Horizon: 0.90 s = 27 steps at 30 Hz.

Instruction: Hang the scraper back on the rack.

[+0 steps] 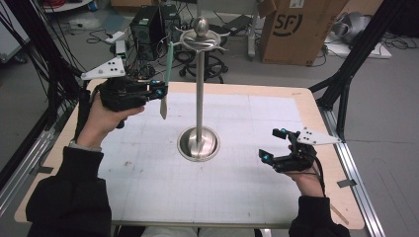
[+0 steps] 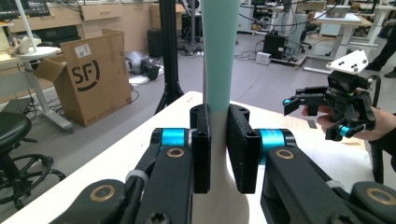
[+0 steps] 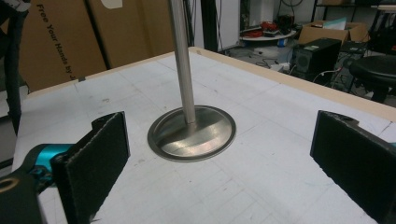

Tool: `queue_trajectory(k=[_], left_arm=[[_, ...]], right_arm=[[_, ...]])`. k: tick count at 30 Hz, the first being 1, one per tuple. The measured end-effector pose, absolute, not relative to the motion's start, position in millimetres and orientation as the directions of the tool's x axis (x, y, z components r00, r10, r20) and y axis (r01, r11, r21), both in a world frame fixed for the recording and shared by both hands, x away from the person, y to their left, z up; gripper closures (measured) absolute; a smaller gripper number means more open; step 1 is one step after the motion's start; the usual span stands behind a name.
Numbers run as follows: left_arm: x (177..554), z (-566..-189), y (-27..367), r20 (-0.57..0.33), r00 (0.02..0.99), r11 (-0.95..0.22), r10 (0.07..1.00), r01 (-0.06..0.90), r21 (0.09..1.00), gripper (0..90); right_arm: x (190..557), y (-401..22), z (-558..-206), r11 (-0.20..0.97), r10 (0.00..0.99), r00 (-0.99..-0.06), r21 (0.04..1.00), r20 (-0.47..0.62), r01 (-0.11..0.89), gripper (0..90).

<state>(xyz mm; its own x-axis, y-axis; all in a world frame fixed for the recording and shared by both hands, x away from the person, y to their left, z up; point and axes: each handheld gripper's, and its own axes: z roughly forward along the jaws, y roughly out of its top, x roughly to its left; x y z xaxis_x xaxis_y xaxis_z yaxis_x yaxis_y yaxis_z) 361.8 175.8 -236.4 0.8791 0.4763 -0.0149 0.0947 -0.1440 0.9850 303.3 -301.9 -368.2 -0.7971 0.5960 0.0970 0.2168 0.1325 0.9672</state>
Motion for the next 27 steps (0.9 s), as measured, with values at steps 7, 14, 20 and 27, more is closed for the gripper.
queue_trajectory(k=[7, 14, 20, 27], left_arm=[[358.7, -246.8, 170.7, -0.015, 0.886, -0.137, 0.463, 0.088, 0.987, 71.8], [353.3, -273.3, 174.9, 0.002, 0.886, -0.136, 0.464, 0.070, 0.988, 52.0], [348.1, -299.5, 185.2, 0.005, 0.864, -0.128, 0.503, 0.068, 0.989, 26.8], [339.3, -334.6, 203.1, -0.021, 0.819, -0.123, 0.574, 0.112, 0.986, 7.0]], right_arm=[[303.2, -301.8, -368.2, 0.132, 0.597, -0.797, 0.967, 0.097, 0.217, 3.7], [302.3, -301.1, -368.0, 0.136, 0.597, -0.797, 0.967, 0.095, 0.218, 3.7], [302.2, -300.3, -368.2, 0.139, 0.594, -0.799, 0.966, 0.094, 0.217, 3.7], [302.2, -300.7, -368.1, 0.134, 0.590, -0.802, 0.967, 0.097, 0.215, 3.7]])
